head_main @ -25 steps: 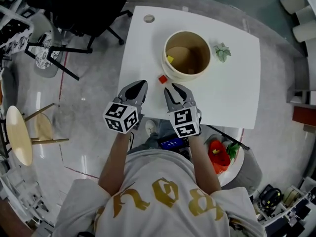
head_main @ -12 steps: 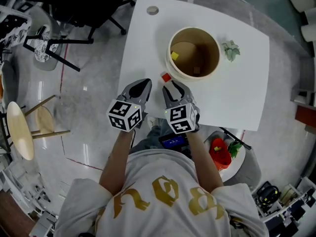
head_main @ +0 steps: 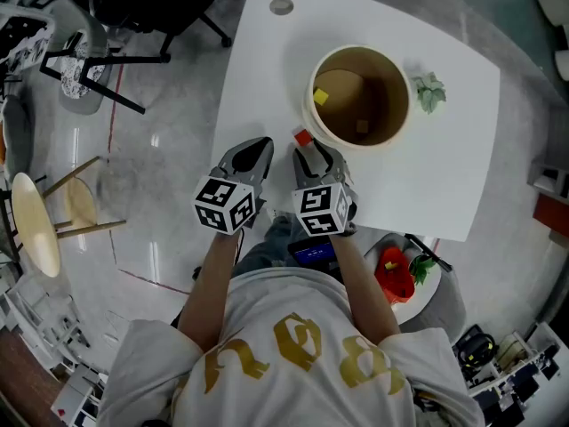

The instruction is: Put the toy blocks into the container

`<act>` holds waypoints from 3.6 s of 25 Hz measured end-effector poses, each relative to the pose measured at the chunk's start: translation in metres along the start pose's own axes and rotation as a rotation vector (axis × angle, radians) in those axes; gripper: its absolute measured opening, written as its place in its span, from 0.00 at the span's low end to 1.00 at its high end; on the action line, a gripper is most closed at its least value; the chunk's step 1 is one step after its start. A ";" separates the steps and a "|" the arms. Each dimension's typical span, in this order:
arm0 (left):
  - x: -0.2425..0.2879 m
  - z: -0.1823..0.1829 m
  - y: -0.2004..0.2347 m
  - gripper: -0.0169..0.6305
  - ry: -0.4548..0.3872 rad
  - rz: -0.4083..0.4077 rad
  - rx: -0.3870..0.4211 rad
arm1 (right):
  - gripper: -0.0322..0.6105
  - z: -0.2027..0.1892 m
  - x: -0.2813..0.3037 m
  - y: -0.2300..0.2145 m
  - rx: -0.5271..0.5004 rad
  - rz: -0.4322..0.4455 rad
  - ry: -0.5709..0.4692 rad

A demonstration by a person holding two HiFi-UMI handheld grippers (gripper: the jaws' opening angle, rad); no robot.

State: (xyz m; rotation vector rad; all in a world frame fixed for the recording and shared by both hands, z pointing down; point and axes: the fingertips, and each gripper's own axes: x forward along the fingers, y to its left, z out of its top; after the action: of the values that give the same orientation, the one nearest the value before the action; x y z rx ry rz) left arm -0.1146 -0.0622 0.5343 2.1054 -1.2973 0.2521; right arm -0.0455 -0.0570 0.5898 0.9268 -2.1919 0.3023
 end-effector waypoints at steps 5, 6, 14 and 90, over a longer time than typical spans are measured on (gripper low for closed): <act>0.002 -0.002 0.002 0.03 0.010 0.005 -0.004 | 0.32 0.001 0.008 0.000 0.012 0.012 0.002; 0.002 -0.003 0.002 0.03 0.012 0.006 -0.004 | 0.32 0.001 0.009 0.001 0.013 0.014 0.002; 0.001 -0.003 0.006 0.03 0.018 0.014 0.002 | 0.30 -0.001 0.015 0.001 0.025 0.010 0.007; -0.032 0.091 -0.083 0.03 -0.194 -0.140 0.141 | 0.29 0.083 -0.126 -0.034 0.333 0.006 -0.341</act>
State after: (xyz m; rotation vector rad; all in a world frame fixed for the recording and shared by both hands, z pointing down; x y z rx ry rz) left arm -0.0746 -0.0691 0.4142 2.3779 -1.2654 0.0832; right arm -0.0056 -0.0533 0.4400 1.2272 -2.5015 0.5606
